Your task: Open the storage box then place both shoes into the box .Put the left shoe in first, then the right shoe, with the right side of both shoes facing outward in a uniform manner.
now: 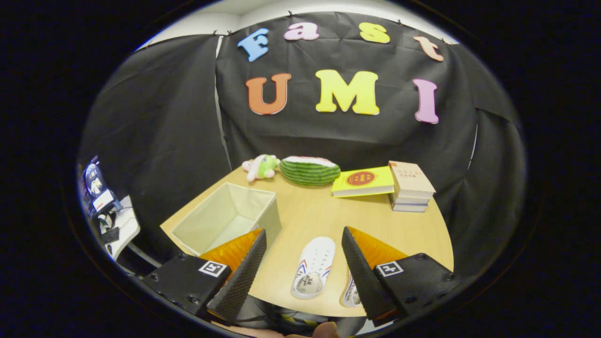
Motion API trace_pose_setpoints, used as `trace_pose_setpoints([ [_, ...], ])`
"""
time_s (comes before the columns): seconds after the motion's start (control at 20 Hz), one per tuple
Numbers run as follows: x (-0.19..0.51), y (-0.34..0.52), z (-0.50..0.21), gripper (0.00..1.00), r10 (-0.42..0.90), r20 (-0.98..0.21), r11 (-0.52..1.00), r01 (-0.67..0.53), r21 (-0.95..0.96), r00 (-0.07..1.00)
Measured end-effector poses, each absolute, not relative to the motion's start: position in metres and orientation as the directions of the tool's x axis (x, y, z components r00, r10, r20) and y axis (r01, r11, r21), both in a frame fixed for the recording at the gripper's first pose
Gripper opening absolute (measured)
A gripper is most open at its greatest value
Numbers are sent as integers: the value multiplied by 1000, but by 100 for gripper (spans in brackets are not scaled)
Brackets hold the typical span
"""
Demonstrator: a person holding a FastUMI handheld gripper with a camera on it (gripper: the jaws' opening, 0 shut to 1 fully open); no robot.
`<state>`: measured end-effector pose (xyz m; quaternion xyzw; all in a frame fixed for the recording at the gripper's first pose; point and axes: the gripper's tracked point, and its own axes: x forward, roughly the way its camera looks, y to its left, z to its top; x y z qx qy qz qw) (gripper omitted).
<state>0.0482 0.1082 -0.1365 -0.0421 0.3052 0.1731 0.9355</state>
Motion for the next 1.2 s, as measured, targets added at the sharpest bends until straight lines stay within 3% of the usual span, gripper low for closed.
trace_pose_setpoints([
  [0.2, 47, 93, -196, 100, 295, -729, 936, -342, 88, 618],
  [0.55, 53, 83, -266, 100, 293, -861, 944, -266, 194, 416],
  [0.7, 51, 83, -297, 99, 297, -896, 947, -225, 231, 331],
  [1.2, 63, 77, -367, 91, 250, -949, 963, -151, 222, 194],
])
